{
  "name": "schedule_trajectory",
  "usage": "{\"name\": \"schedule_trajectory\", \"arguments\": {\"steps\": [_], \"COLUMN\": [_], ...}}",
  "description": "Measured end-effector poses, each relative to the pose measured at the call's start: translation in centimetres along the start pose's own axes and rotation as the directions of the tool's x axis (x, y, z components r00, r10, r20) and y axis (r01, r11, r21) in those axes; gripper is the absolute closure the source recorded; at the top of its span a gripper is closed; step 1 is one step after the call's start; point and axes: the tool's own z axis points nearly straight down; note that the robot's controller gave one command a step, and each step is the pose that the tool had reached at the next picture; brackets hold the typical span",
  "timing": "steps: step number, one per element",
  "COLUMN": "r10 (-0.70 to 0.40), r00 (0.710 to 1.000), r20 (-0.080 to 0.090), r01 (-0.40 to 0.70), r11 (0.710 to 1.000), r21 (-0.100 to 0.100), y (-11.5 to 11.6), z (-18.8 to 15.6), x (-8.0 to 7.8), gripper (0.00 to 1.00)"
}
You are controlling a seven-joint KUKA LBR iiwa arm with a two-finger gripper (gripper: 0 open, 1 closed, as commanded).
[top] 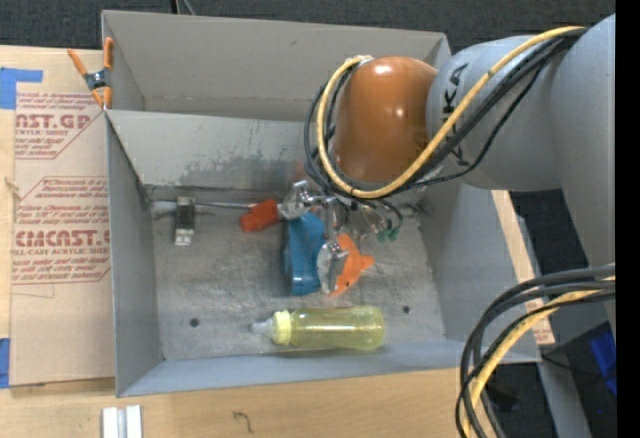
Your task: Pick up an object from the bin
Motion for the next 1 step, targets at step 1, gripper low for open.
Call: {"name": "schedule_trajectory", "arguments": {"steps": [1], "r10": [0.0], "r00": [1.0], "r20": [0.002], "r01": [0.0], "r11": [1.0], "r21": [0.001], "y": [-0.01], "z": [-1.05], "x": [-0.05], "gripper": [1.0]}}
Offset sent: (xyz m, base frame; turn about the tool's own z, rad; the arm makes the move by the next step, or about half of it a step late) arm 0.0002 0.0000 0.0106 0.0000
